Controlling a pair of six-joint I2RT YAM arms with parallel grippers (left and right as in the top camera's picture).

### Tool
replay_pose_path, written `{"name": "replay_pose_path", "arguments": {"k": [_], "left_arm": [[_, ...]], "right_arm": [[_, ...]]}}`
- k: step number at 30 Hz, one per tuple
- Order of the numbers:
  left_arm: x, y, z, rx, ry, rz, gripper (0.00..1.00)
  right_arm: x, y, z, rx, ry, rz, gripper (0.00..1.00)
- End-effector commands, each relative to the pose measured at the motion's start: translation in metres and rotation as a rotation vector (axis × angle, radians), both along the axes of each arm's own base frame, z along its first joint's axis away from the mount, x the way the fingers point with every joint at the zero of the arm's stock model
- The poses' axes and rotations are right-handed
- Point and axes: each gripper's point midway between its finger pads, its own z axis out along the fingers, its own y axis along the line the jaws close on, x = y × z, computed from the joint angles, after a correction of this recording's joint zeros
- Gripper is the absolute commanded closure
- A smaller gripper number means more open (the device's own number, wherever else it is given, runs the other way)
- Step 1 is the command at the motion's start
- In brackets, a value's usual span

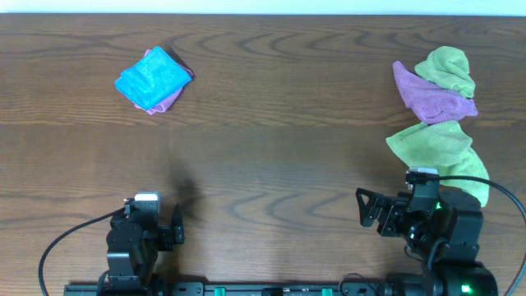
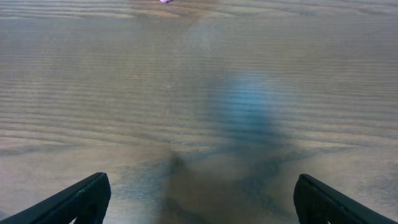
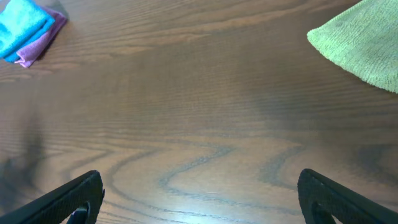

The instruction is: Fold the cloth

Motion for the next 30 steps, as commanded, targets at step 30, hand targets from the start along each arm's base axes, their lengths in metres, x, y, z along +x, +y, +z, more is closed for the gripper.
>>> {"name": "replay_pose_path", "arguments": {"k": [30], "left_arm": [[-0.0011, 0.0030, -0.0055, 0.018, 0.011, 0.010, 0.05]], "right_arm": [[-0.0045, 0.0008, -0.0019, 0.004, 0.008, 0.002, 0.01]]}}
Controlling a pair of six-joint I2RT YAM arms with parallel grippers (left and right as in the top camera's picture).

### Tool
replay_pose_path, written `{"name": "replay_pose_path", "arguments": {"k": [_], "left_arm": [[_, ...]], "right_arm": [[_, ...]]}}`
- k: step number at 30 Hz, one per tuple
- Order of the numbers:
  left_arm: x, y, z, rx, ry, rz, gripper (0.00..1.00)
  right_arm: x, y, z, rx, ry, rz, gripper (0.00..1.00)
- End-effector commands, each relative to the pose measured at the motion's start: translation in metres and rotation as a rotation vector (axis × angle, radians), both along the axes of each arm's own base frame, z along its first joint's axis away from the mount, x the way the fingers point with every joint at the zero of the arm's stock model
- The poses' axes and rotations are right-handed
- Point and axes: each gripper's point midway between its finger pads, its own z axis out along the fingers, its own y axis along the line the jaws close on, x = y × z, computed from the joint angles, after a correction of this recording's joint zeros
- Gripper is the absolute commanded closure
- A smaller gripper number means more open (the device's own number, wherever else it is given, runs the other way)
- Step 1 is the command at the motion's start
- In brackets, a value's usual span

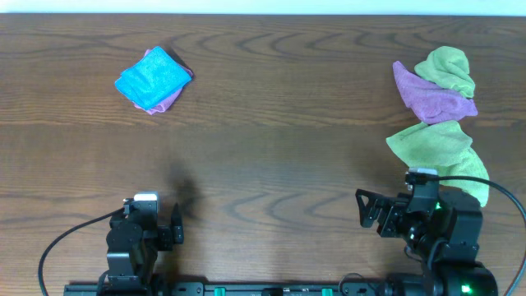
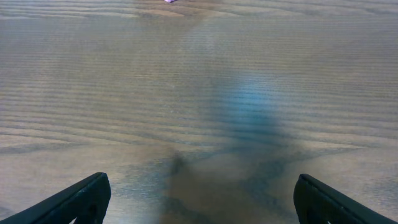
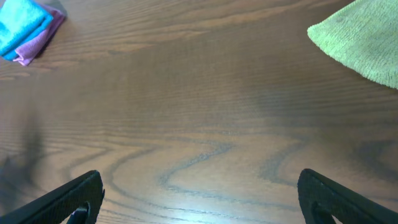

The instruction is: Fold the cloth

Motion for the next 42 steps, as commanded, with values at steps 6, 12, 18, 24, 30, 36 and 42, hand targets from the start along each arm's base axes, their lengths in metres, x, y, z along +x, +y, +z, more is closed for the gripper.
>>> {"name": "replay_pose_path", "arguments": {"k": [6, 12, 18, 24, 30, 36, 42], "left_arm": [[-0.001, 0.001, -0.005, 0.011, 0.011, 0.001, 0.05], [-0.001, 0.001, -0.005, 0.010, 0.011, 0.000, 0.05], [-0.001, 0.001, -0.005, 0.011, 0.011, 0.001, 0.05], [-0.001, 0.001, -0.005, 0.011, 0.011, 0.001, 0.05], [-0.001, 0.001, -0.005, 0.011, 0.011, 0.001, 0.05], [-0.001, 0.001, -0.005, 0.011, 0.011, 0.001, 0.05], [-0.001, 0.001, -0.005, 0.010, 0.011, 0.000, 0.05]], "right_arm": [[-0.007, -0.021, -0.001, -0.093, -0.028, -0.094, 0.01], [-0.010, -0.028, -0.016, -0.219, -0.099, -0.032, 0.01], [-0.013, -0.028, -0.038, -0.311, -0.165, 0.043, 0.01], [-0.015, -0.033, -0.053, -0.349, -0.190, 0.025, 0.01], [-0.015, -0.035, -0.058, -0.358, -0.212, 0.013, 0.01], [-0.016, -0.039, -0.061, -0.381, -0.213, -0.002, 0.01], [-0.018, -0.041, -0.072, -0.349, -0.169, -0.051, 0.01]]}}
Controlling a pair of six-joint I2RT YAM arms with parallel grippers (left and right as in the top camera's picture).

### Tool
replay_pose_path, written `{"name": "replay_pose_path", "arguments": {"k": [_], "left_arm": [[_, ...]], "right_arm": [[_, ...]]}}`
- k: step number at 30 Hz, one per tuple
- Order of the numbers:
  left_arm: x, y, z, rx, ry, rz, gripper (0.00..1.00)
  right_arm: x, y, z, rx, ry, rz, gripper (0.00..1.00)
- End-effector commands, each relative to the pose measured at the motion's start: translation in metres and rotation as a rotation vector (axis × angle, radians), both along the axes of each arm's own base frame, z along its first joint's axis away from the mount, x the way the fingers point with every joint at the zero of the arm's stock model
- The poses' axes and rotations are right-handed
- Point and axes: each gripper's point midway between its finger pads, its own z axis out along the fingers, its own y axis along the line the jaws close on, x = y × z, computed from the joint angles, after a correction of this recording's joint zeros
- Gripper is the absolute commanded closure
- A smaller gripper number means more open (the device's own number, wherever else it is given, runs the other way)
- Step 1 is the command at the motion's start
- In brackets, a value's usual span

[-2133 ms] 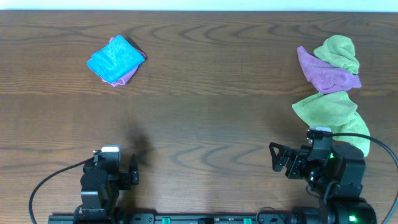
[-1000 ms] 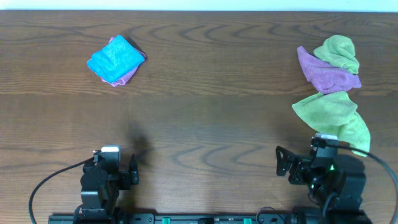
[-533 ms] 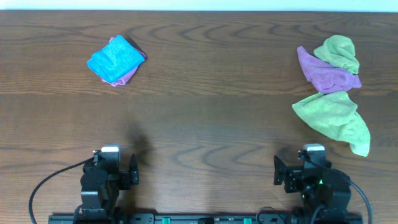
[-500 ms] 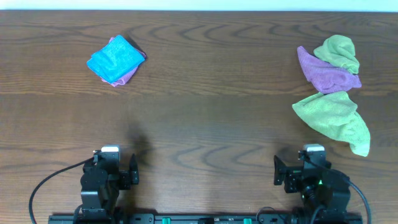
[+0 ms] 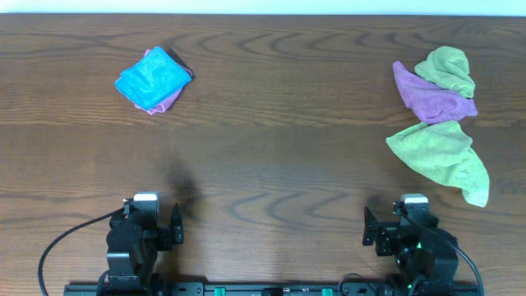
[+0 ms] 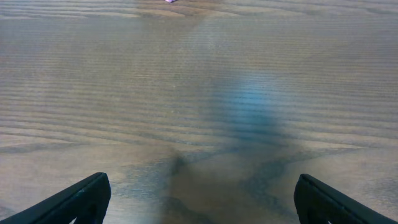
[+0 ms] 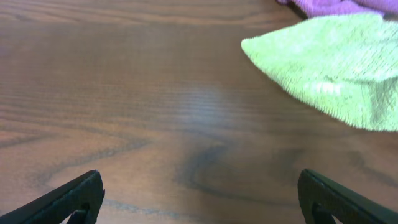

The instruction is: Fold the cloth

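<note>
A flat light-green cloth [image 5: 440, 156] lies at the right, and in the right wrist view this green cloth [image 7: 329, 71] is ahead and to the right of the fingers. Behind it a purple cloth [image 5: 431, 97] and a second green cloth [image 5: 448, 67] lie bunched together. My right gripper [image 5: 403, 226] sits at the front edge, open and empty, with nothing between its fingers [image 7: 74, 199]. My left gripper [image 5: 149, 220] rests at the front left. It is open over bare wood, its fingers [image 6: 81, 199] wide apart.
A folded blue cloth on a pink one [image 5: 154, 80] lies at the far left of the dark wooden table [image 5: 271, 156]. The table's far edge runs along the top of the overhead view.
My right arm has drawn back to the front edge and now faces straight ahead. Its wrist view shows the green cloth ahead instead of the blue stack. The left arm has not moved.
At both earlier moments both grippers stood open at the front, the right one angled left beside the lower green cloth's corner. The cloths have lain unmoved throughout. Now the right arm sits further back, squared to the table.
</note>
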Motion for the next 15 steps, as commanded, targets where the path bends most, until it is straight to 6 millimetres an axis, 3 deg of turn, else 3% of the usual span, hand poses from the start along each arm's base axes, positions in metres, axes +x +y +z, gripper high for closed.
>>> {"name": "replay_pose_path", "arguments": {"k": [1, 4, 15], "left_arm": [[-0.001, 0.001, -0.005, 0.009, 0.011, -0.001, 0.05], [-0.001, 0.001, -0.005, 0.009, 0.011, -0.001, 0.05], [-0.001, 0.001, -0.005, 0.009, 0.011, -0.001, 0.05]], "right_arm": [[-0.001, -0.003, -0.012, 0.025, 0.025, -0.048, 0.01], [-0.002, -0.003, -0.022, 0.060, 0.047, -0.071, 0.01], [-0.002, -0.003, -0.022, 0.060, 0.047, -0.070, 0.01]]}}
